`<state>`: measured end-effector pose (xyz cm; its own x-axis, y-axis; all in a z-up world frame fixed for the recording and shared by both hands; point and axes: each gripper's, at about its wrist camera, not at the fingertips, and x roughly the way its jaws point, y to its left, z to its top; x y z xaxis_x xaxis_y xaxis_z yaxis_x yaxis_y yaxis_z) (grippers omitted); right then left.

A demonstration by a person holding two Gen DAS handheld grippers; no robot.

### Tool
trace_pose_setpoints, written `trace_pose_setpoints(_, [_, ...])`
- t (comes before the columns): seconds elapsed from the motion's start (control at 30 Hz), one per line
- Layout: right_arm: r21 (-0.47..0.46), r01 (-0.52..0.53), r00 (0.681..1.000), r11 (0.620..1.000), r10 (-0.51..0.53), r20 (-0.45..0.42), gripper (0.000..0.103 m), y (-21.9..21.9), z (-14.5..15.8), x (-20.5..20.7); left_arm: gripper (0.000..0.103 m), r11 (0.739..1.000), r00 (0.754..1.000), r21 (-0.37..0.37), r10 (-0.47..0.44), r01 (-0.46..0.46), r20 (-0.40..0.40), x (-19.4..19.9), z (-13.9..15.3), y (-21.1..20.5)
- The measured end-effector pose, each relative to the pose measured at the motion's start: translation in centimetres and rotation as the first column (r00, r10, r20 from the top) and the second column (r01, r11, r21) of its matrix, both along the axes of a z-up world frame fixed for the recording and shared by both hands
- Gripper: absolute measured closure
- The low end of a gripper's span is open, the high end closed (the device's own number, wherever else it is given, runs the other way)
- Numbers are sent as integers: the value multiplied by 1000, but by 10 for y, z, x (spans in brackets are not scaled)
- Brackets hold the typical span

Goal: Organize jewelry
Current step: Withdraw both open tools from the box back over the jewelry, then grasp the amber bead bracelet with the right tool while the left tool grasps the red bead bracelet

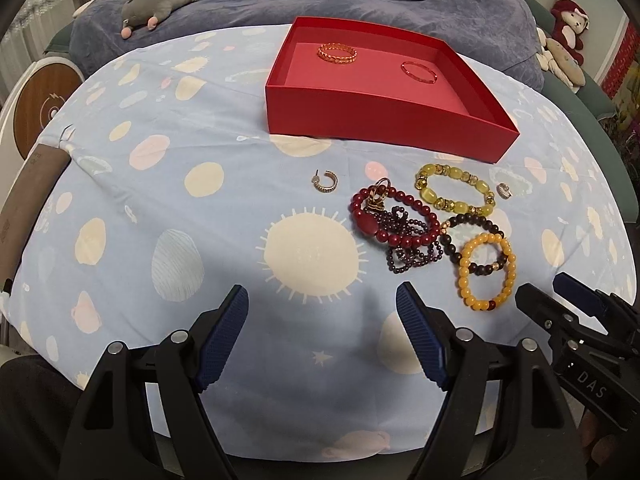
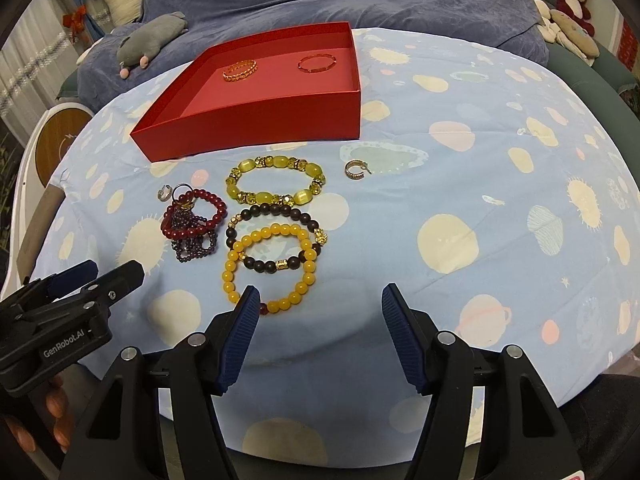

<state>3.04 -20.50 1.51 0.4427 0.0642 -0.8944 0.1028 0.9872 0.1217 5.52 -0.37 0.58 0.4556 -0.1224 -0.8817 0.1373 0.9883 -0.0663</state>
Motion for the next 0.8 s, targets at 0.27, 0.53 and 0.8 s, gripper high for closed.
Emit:
trace_pose_setpoints(0.27, [-20, -25, 1000, 999, 24, -14, 59, 9, -13, 16, 30, 999, 999, -38, 33, -33, -16, 5, 0, 9])
trace_pose_setpoints(0.53, [-32, -30, 999, 999, 30, -16, 81, 8, -18, 16, 30, 996, 999, -74, 42, -43, -13, 18, 5, 6])
trace_pose_setpoints(0.8, [49, 17, 999, 999, -16, -32, 96, -12, -18, 15, 34, 997, 1000, -74, 20, -21, -22, 37, -1, -10])
